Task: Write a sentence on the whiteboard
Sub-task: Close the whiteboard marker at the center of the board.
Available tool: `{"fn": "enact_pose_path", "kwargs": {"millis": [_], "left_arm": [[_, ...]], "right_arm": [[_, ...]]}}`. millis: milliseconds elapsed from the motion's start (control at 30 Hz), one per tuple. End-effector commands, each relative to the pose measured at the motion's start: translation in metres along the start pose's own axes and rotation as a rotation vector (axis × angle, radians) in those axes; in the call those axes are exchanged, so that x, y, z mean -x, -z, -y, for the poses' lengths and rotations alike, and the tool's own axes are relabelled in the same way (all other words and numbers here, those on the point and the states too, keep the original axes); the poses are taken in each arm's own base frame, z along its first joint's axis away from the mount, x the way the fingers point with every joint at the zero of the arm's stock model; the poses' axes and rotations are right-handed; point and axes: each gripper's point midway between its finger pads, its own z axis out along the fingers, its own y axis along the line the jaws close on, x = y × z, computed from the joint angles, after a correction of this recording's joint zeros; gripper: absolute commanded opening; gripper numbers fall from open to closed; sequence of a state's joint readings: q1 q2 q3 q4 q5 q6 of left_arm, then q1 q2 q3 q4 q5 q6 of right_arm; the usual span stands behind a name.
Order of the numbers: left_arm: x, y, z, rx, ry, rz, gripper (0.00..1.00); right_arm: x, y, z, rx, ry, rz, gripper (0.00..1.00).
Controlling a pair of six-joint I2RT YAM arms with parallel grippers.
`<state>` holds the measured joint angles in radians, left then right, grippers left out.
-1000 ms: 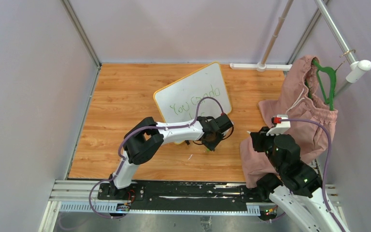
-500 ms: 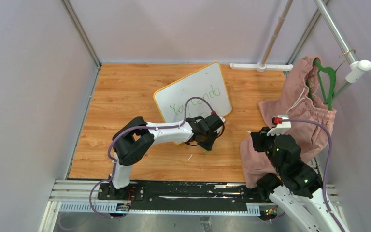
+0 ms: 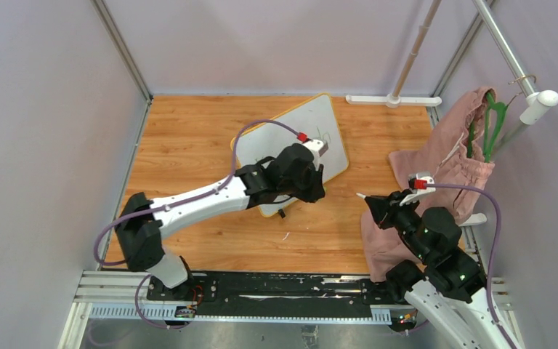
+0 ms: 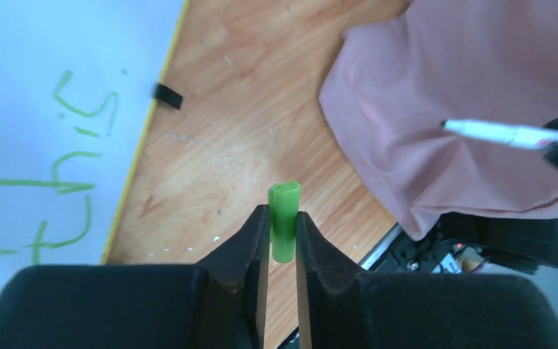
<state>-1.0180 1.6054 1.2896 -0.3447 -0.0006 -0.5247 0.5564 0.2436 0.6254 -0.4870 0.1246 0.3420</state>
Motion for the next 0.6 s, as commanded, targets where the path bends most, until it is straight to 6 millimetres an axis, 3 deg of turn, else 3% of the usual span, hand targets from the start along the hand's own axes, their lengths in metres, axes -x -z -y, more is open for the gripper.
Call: {"fn": "enact_pose_path", "kwargs": {"millis": [0,200,567], "left_arm": [[0.041,0.04,-0.009,0.007,0.075,0.174,0.0],[0.091,0.117,-0.021,-0.06,0.186,0.464,0.0],[0.178,0.295,-0.003,-0.255,0.254,1.079,0.0]], "right_arm": [[0.025,0.003,-0.041,0.213,0.002,0.084,0.0],[0.063,0.0,-0.074,0.364,-0.043,0.201,0.0],[0.17,-0.015,-0.147,0.627,-0.168,0.499,0.0]]}}
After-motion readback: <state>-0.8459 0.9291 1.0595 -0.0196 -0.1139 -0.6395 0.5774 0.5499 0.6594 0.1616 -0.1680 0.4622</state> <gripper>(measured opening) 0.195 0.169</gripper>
